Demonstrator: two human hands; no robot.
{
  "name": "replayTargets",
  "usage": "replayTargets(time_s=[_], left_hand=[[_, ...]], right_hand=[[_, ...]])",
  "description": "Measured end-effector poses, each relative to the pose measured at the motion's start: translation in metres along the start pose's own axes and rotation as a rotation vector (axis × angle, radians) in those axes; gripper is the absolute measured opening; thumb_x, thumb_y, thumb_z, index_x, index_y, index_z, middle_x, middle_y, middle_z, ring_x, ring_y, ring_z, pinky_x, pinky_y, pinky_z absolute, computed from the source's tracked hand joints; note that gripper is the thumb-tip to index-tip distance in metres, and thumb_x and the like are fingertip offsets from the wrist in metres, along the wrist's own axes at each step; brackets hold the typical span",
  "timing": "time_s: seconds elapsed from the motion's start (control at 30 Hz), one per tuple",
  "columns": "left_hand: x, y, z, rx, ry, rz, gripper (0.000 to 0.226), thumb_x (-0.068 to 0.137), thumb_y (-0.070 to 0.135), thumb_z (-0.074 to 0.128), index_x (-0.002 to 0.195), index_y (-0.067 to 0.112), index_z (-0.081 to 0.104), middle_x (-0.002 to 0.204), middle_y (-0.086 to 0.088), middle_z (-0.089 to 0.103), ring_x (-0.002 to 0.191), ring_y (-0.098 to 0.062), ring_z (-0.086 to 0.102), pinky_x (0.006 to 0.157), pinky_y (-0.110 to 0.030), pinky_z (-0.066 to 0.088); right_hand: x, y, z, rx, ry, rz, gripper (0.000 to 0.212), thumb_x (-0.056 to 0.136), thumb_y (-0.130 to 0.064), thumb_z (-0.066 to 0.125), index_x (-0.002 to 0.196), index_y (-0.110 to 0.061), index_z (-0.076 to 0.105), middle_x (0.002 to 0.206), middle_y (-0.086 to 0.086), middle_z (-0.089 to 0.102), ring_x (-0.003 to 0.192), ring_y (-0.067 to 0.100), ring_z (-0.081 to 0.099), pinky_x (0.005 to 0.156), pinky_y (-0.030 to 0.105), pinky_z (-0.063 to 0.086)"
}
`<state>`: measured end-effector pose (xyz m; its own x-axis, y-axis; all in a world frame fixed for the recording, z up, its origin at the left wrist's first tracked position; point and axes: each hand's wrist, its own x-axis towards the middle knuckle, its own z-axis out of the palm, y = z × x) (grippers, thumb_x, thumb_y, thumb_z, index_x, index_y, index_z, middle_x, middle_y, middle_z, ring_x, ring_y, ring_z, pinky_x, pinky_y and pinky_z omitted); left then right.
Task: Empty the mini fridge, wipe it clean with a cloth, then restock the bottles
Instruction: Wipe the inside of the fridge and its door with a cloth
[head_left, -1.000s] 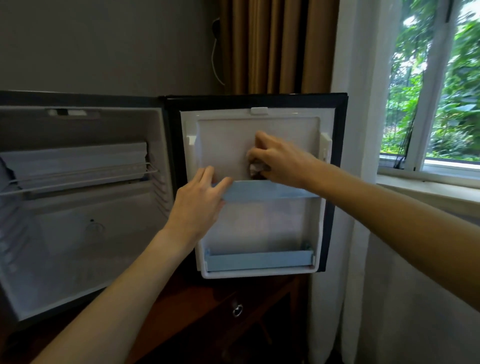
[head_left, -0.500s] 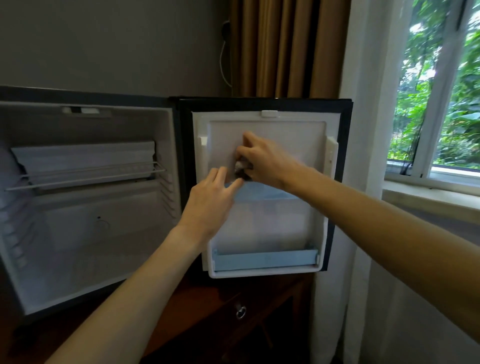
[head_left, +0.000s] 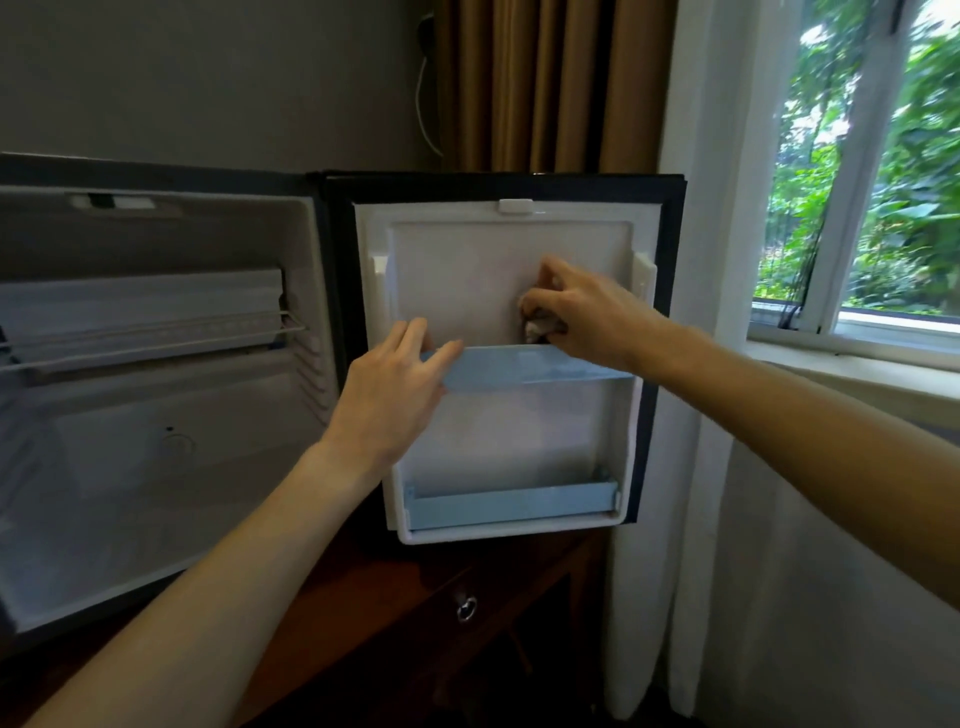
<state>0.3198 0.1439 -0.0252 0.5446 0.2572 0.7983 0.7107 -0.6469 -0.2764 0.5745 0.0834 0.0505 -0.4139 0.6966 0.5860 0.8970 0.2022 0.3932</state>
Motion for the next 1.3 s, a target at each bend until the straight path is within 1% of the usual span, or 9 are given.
replayTargets(time_s=[0.13,0.23,0.4,0.5,0.57,0.73,0.87,1.1,1.3], left_hand=[[-0.001,0.000,0.001,-0.023,0.012,-0.002,0.054,0.077,0.017,0.082,0.127,0.015,0.064,0.100,-0.010,0.052,0.093,-0.028,0.056,0.055,-0.038,0.050],[-0.005,0.001,0.005,-0.060,0.032,-0.034,0.054,0.080,0.016,0.080,0.131,0.016,0.063,0.104,-0.009,0.052,0.097,-0.026,0.055,0.062,-0.038,0.053],[-0.011,0.006,0.011,-0.156,0.082,-0.088,0.052,0.086,0.012,0.074,0.136,0.016,0.060,0.109,-0.009,0.051,0.102,-0.024,0.051,0.073,-0.036,0.054],[-0.011,0.005,0.012,-0.142,0.083,-0.083,0.049,0.086,0.013,0.075,0.132,0.014,0.061,0.113,-0.011,0.053,0.104,-0.027,0.051,0.080,-0.038,0.055],[-0.013,0.003,0.014,-0.127,0.084,-0.076,0.046,0.086,0.014,0.076,0.129,0.013,0.061,0.116,-0.012,0.054,0.106,-0.029,0.053,0.083,-0.039,0.055],[-0.013,-0.001,0.014,-0.082,0.080,-0.046,0.044,0.088,0.019,0.074,0.129,0.013,0.062,0.118,-0.013,0.055,0.106,-0.030,0.054,0.081,-0.041,0.056],[-0.012,-0.001,0.012,-0.101,0.091,-0.041,0.050,0.087,0.017,0.074,0.136,0.016,0.060,0.111,-0.010,0.052,0.103,-0.028,0.051,0.079,-0.040,0.054],[-0.012,0.000,0.010,-0.139,0.072,-0.056,0.051,0.087,0.015,0.074,0.137,0.015,0.060,0.111,-0.008,0.052,0.105,-0.024,0.052,0.076,-0.037,0.055],[-0.012,0.003,0.013,-0.118,0.086,-0.054,0.051,0.089,0.015,0.072,0.138,0.015,0.059,0.112,-0.010,0.053,0.104,-0.026,0.052,0.080,-0.039,0.054]], right_hand=[[-0.023,0.020,-0.005,-0.014,-0.022,0.099,0.024,0.086,-0.018,0.070,0.110,-0.014,0.065,0.108,0.008,0.049,0.082,0.022,0.056,0.076,0.039,0.055],[-0.014,0.009,-0.002,0.000,0.004,0.125,0.022,0.085,-0.019,0.070,0.106,-0.013,0.065,0.106,0.007,0.049,0.081,0.022,0.055,0.076,0.040,0.055],[0.030,-0.037,0.013,0.079,0.097,0.029,0.019,0.085,-0.022,0.070,0.100,-0.012,0.066,0.101,0.009,0.049,0.076,0.023,0.050,0.067,0.039,0.050],[0.058,-0.063,0.015,0.155,0.161,-0.055,0.021,0.088,-0.028,0.068,0.101,-0.012,0.066,0.100,0.008,0.050,0.075,0.016,0.045,0.067,0.030,0.047],[0.072,-0.079,0.016,0.183,0.175,-0.117,0.025,0.090,-0.031,0.066,0.106,-0.012,0.065,0.102,0.008,0.051,0.078,0.016,0.049,0.069,0.027,0.047],[0.075,-0.080,0.013,0.206,0.143,-0.185,0.026,0.090,-0.031,0.066,0.107,-0.012,0.064,0.105,0.010,0.052,0.082,0.021,0.054,0.073,0.033,0.052],[0.041,-0.046,0.011,0.135,0.076,-0.116,0.022,0.088,-0.027,0.067,0.104,-0.013,0.065,0.106,0.011,0.051,0.084,0.025,0.055,0.074,0.041,0.052],[-0.026,0.015,-0.007,0.065,-0.059,0.089,0.030,0.086,-0.020,0.070,0.115,-0.016,0.064,0.118,0.006,0.049,0.096,0.020,0.055,0.089,0.037,0.053],[0.004,-0.015,-0.003,0.114,-0.001,0.091,0.025,0.087,-0.020,0.067,0.111,-0.015,0.065,0.111,0.006,0.049,0.089,0.020,0.053,0.081,0.038,0.053]])
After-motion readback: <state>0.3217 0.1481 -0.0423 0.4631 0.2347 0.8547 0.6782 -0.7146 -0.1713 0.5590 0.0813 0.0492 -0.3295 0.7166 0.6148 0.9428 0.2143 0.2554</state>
